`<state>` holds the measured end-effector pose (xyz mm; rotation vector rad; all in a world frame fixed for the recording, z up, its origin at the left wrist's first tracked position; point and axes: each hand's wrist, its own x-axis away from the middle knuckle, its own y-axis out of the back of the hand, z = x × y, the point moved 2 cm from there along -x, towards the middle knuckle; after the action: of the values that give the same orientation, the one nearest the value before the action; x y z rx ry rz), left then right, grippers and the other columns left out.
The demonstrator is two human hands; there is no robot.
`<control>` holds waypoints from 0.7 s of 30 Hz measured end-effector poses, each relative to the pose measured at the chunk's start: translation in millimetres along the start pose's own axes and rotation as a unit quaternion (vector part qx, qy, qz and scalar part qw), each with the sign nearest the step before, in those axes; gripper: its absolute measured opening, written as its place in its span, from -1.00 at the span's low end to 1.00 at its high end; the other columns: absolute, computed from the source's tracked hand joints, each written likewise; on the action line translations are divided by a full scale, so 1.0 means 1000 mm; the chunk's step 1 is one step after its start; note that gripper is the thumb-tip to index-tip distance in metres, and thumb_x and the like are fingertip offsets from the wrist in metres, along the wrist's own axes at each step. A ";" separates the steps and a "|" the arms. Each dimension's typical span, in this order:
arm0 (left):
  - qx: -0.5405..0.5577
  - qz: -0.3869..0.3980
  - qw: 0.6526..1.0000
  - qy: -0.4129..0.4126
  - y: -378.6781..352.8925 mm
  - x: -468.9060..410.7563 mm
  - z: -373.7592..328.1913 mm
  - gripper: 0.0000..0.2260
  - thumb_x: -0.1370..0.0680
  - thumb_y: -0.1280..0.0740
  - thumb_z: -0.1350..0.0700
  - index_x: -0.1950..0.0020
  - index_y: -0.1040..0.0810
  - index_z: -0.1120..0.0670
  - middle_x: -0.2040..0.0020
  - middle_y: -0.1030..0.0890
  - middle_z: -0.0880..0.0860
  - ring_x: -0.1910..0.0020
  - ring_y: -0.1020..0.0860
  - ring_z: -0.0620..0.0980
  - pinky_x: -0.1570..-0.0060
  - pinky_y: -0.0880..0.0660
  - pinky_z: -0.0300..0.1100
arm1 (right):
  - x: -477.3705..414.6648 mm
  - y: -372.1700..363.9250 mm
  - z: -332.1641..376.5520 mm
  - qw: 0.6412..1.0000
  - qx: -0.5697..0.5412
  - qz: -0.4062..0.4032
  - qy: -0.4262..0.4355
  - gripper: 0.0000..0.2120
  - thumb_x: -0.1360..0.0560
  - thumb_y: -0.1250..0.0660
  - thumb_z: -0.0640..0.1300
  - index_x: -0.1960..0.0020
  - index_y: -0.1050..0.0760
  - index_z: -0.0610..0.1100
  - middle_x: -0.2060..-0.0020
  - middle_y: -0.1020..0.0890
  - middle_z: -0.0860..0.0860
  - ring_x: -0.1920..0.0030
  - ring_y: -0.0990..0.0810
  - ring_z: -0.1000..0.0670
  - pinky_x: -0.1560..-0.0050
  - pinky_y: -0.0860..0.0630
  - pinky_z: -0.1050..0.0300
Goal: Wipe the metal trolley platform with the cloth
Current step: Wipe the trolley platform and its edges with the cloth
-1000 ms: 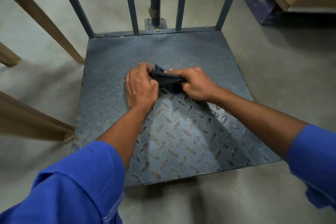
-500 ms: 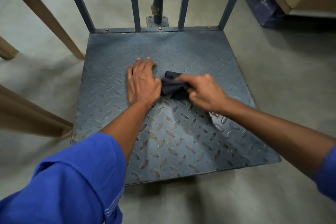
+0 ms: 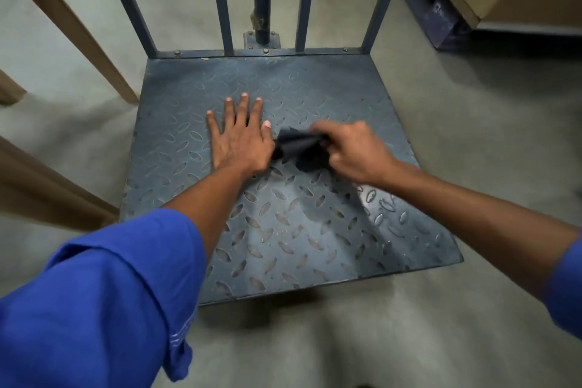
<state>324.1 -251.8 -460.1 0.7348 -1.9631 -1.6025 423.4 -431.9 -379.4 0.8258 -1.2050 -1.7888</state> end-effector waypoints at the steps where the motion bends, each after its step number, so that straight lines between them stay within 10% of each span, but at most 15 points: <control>1: 0.004 0.012 1.000 0.001 0.001 -0.001 0.000 -0.44 -0.73 0.18 -0.17 -0.72 0.19 -0.07 -0.72 0.20 0.01 -0.69 0.23 0.12 -0.60 0.27 0.31 | -0.007 0.010 -0.011 0.998 -0.009 -0.045 -0.030 -0.59 -0.54 -0.26 -0.32 -0.31 -0.58 -0.03 -0.02 -0.72 -0.20 -0.02 -0.65 -0.29 0.01 -0.56 -0.04; 4: -0.017 0.054 0.998 -0.032 0.009 -0.008 0.007 -0.39 -0.72 0.19 -0.26 -0.71 0.23 -0.07 -0.72 0.24 0.04 -0.69 0.23 0.16 -0.59 0.26 0.33 | -0.031 0.031 -0.049 0.976 0.027 -0.147 -0.158 -0.60 -0.59 -0.20 -0.31 -0.38 -0.51 -0.08 -0.03 -0.66 -0.33 -0.02 -0.60 -0.38 0.04 -0.50 -0.14; 10: -0.038 0.057 0.990 -0.122 0.024 -0.002 0.043 -0.33 -0.67 0.20 -0.37 -0.72 0.15 -0.10 -0.73 0.11 0.02 -0.70 0.08 0.11 -0.61 0.12 0.22 | -0.018 -0.029 -0.015 0.988 0.096 0.015 -0.116 -0.32 -0.57 -0.20 -0.37 -0.64 -0.24 -0.01 -0.57 -0.32 -0.21 -0.51 -0.31 -0.37 -0.50 -0.26 -0.28; 15: 0.007 0.019 0.996 -0.090 0.006 0.036 0.040 -0.34 -0.69 0.20 -0.27 -0.73 0.13 0.00 -0.73 0.14 0.04 -0.70 0.18 0.08 -0.64 0.24 0.19 | -0.002 -0.018 0.005 0.999 0.019 -0.002 0.040 -0.42 -0.46 -0.34 -0.31 -0.41 -0.55 0.09 -0.22 -0.69 -0.08 -0.20 -0.64 -0.20 -0.17 -0.57 -0.04; 21: 0.047 -0.006 0.985 -0.164 0.014 0.055 0.082 -0.32 -0.68 0.12 -0.29 -0.73 -0.05 0.02 -0.72 -0.06 0.03 -0.70 0.02 0.01 -0.66 0.10 -0.03 | -0.028 -0.003 -0.050 0.980 0.133 -0.035 -0.146 -0.34 -0.53 -0.21 -0.41 -0.58 -0.36 -0.03 -0.43 -0.49 -0.24 -0.37 -0.47 -0.34 -0.36 -0.42 -0.21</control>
<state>227.6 -228.4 -459.5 0.5438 -2.2808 -1.7372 478.3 -427.1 -396.7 0.7794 -1.6515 -1.8770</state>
